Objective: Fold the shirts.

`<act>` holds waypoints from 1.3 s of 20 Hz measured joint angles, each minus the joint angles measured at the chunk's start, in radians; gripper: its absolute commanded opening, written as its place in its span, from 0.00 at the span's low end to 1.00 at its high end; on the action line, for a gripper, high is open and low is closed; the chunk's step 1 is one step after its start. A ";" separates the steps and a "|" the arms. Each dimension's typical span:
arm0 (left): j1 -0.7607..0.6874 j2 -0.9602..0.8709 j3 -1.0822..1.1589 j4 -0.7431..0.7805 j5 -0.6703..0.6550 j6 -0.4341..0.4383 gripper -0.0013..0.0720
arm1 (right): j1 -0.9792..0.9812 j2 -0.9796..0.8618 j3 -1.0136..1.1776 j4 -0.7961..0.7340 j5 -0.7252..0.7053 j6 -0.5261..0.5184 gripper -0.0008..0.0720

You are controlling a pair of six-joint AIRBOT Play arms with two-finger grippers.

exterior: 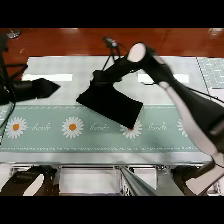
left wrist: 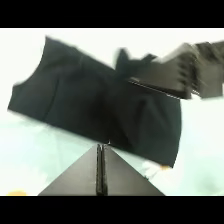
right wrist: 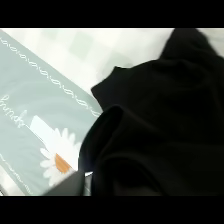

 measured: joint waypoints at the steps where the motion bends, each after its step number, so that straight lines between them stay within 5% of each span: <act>1: 0.000 0.012 -0.029 0.000 0.011 0.002 0.06 | 0.000 -0.039 0.034 0.011 0.018 0.004 0.87; 6: 0.002 0.007 -0.096 0.000 0.047 0.003 0.06 | -0.172 -0.005 0.109 -0.003 0.228 0.019 0.87; 10: 0.003 0.001 -0.108 -0.001 0.063 0.006 0.06 | -0.335 0.281 -0.106 -0.224 0.359 0.005 0.87; 13: 0.003 -0.001 -0.111 -0.001 0.064 0.006 0.06 | -0.393 0.592 -0.555 -0.314 0.159 0.100 0.86; 16: 0.003 -0.003 -0.111 -0.001 0.067 0.006 0.06 | -0.379 0.798 -1.013 -0.218 -0.163 0.228 0.83; 19: 0.003 -0.009 -0.112 -0.001 0.068 0.006 0.06 | -0.321 0.816 -1.259 -0.013 -0.391 0.220 0.83; 23: 0.003 -0.019 -0.112 -0.001 0.068 0.006 0.06 | -0.273 0.660 -1.266 0.169 -0.466 0.104 0.83; 24: 0.003 -0.019 -0.112 -0.001 0.068 0.006 0.06 | -0.268 0.614 -1.238 0.196 -0.463 0.079 0.68; 26: 0.003 -0.021 -0.112 -0.001 0.068 0.006 0.06 | -0.261 0.517 -1.157 0.241 -0.428 0.026 0.03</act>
